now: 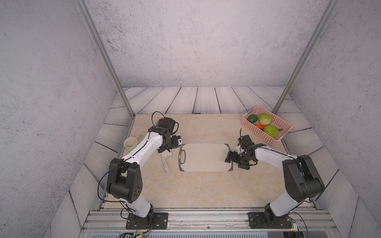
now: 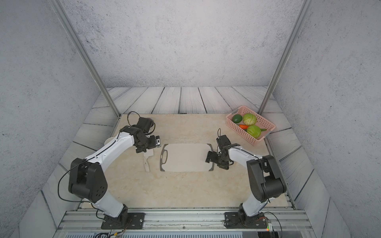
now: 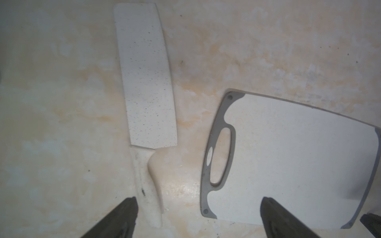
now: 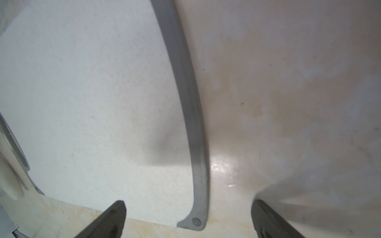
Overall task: Align the knife with the edge of the cutting board
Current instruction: Pick up the knife at the center of the board.
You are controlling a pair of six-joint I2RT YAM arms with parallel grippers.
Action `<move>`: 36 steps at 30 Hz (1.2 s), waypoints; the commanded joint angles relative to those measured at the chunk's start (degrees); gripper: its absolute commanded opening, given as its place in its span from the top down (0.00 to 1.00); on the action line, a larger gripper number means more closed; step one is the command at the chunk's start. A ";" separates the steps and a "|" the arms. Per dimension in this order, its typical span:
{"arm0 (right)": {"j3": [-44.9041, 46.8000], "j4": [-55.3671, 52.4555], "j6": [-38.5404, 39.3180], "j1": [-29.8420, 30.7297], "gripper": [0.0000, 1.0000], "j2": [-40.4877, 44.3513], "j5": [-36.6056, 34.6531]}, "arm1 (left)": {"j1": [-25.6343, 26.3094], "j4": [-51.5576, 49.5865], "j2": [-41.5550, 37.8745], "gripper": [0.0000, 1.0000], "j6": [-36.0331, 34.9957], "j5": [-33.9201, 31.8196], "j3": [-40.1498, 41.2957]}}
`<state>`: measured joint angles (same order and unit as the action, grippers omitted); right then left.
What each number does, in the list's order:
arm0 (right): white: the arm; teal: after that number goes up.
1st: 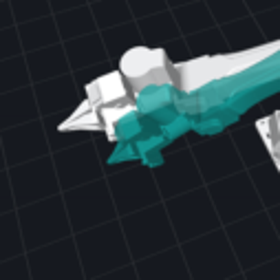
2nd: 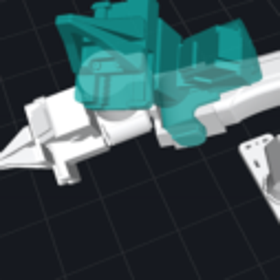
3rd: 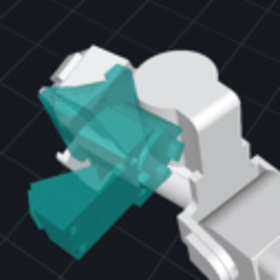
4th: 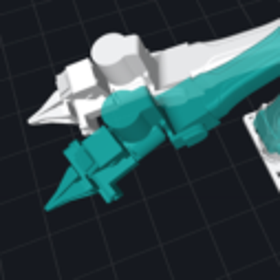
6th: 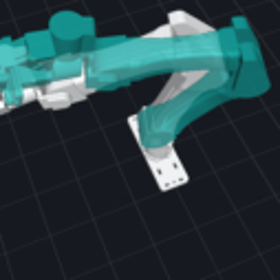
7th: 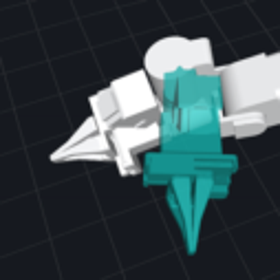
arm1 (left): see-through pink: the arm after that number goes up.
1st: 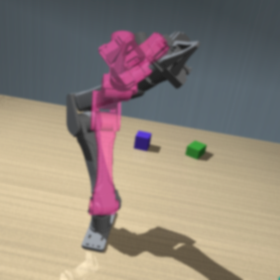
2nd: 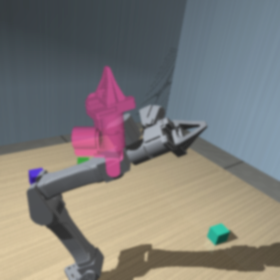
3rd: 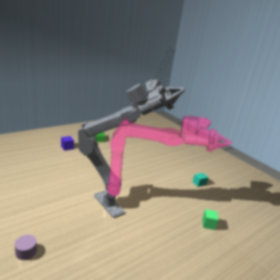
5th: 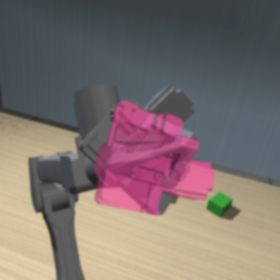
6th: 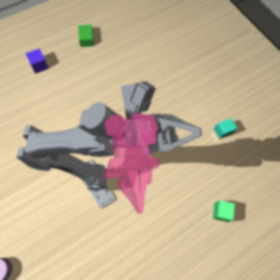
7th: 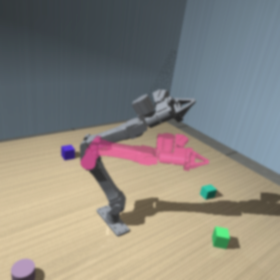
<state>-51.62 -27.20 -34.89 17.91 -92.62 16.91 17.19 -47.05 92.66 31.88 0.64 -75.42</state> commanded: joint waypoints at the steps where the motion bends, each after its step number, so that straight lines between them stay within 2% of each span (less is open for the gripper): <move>1: 1.07 -1.72 0.96 -0.25 0.01 1.19 0.65 | -3.05 -2.09 -1.63 0.02 -1.36 -3.37 2.58; 4: 0.83 -1.66 0.84 -0.25 0.01 1.41 0.80 | -5.06 -2.60 -1.85 0.02 -2.75 -4.28 3.96; 12: 2.07 0.36 -0.23 -0.27 0.01 0.96 2.19 | -8.44 -2.77 1.46 0.02 -6.11 -0.60 6.91; 22: 3.21 0.09 -0.35 -0.29 0.01 2.40 1.53 | -8.99 -2.30 8.06 0.17 -6.50 1.83 5.69; 27: 3.68 0.09 -0.47 -0.27 0.01 2.79 1.23 | -8.95 -2.11 10.00 0.28 -6.53 1.93 5.03; 36: 4.59 0.88 -0.53 -0.33 0.01 2.67 0.90 | -9.02 -1.91 13.34 0.39 -6.13 1.90 4.23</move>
<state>-48.34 -25.23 -35.09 17.69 -90.02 18.33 8.73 -48.01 105.19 25.76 2.44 -70.02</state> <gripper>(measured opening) 0.993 0.612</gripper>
